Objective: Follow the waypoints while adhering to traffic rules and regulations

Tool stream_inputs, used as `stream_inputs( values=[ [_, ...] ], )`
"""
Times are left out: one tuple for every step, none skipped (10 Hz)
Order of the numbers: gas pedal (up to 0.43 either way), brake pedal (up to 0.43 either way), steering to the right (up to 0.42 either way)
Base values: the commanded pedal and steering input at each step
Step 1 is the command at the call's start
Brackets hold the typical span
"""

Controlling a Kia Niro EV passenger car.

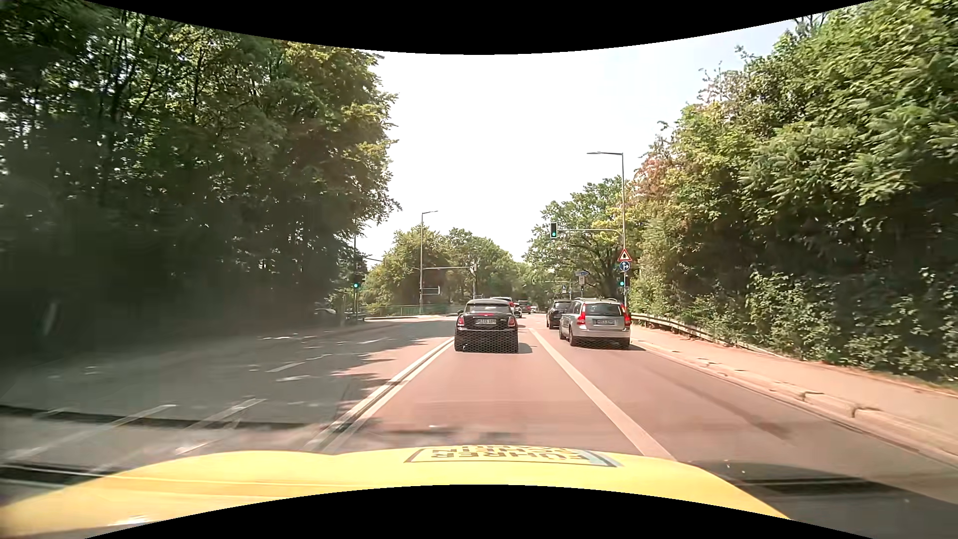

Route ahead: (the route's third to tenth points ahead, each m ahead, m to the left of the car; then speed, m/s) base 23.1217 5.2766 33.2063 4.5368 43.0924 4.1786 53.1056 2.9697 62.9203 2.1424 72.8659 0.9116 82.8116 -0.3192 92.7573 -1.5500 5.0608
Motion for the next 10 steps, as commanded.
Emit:
stream_inputs(
  values=[
    [0.299,0.0,0.009],
    [0.299,0.0,0.009],
    [0.299,0.0,0.009],
    [0.299,0.0,0.009],
    [0.299,0.0,0.009],
    [0.299,0.0,0.009],
    [0.287,0.0,0.009],
    [0.287,0.0,0.009],
    [0.287,0.0,0.009],
    [0.28,0.0,0.009]
  ],
)
